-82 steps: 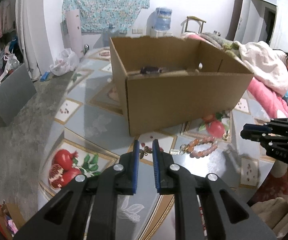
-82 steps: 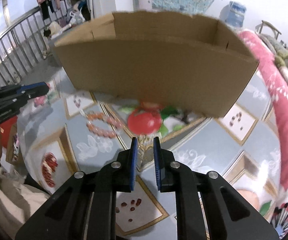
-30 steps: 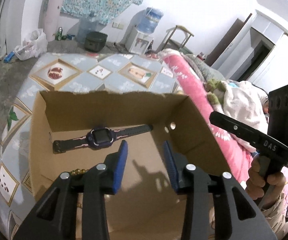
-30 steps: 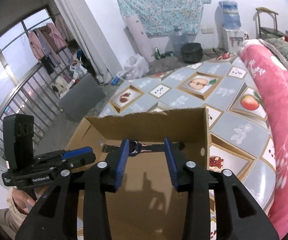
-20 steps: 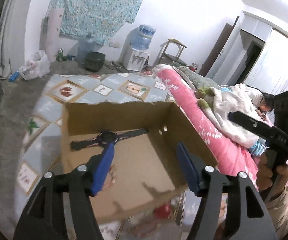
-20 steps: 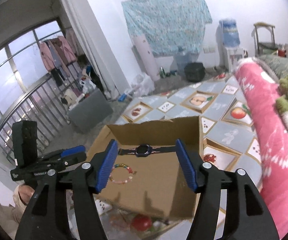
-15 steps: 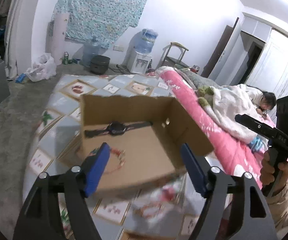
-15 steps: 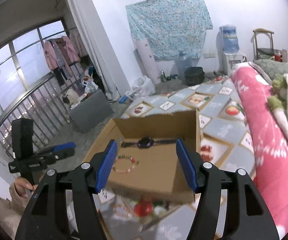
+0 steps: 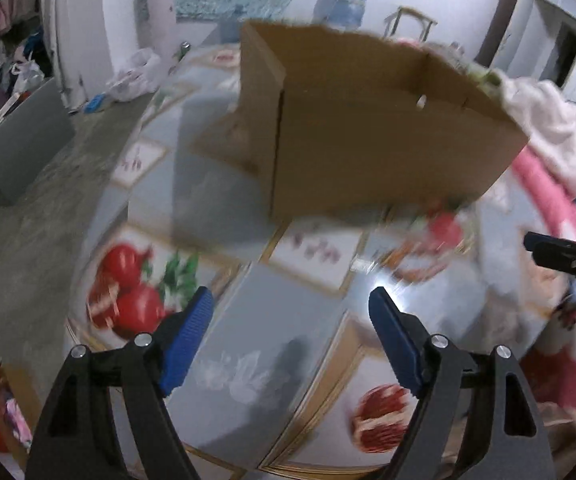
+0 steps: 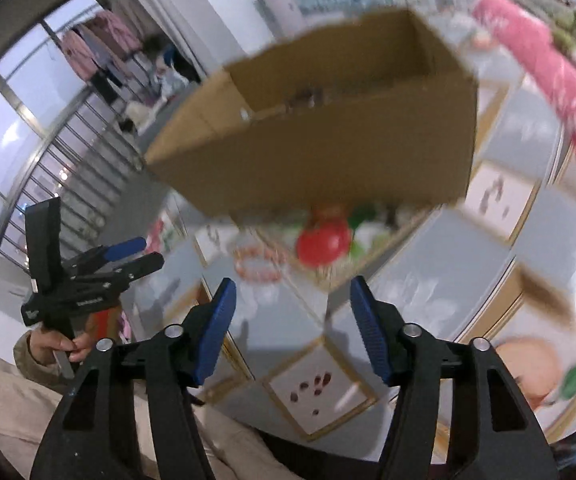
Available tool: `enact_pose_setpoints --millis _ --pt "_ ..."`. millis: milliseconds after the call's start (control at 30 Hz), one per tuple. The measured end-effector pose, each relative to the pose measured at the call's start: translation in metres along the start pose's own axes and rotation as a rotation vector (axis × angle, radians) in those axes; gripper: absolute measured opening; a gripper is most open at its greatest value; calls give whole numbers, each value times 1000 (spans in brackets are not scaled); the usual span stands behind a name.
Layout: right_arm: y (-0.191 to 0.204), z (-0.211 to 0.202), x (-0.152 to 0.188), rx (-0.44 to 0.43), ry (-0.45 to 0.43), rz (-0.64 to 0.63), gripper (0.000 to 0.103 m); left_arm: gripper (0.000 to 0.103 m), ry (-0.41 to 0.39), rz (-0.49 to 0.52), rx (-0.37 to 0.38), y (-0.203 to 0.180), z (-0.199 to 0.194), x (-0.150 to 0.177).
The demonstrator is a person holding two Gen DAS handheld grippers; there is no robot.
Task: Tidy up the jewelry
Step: 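Withdraw the right tool from the box back to the peach bracelet, then grasp the small gold earring beside the peach bracelet with the right tool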
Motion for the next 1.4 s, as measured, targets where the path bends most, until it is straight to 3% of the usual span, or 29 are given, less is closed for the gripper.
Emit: enact_pose_setpoints --millis 133,233,333,500,633,1133,1400 --pt "5 17 7 38 28 -6 49 78 17 -6 15 -1 19 17" --pt "7 21 6 50 32 -4 46 77 -21 42 10 -10 20 16" --pt "6 24 9 94 23 -19 40 74 -79 103 13 -21 16 12" --pt "-2 24 5 179 -2 -40 38 61 -63 167 -11 -33 30 6" --pt "-6 26 -1 208 -5 -66 37 59 -68 200 -10 -38 36 2" --pt "27 41 -9 289 -20 -274 20 58 -90 208 10 -37 43 -5" --pt "29 55 -6 343 15 -326 12 58 -94 212 14 -37 44 -6"
Point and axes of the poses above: each gripper's, at about its wrist camera, not at the fingertips, and z roughly the way its jaws point, y to its left, x to its underside, the point moved 1 cm from there along z, roughly the way its jaws point, and after that the axes turned 3 degrees about x, right-handed, at the moved point
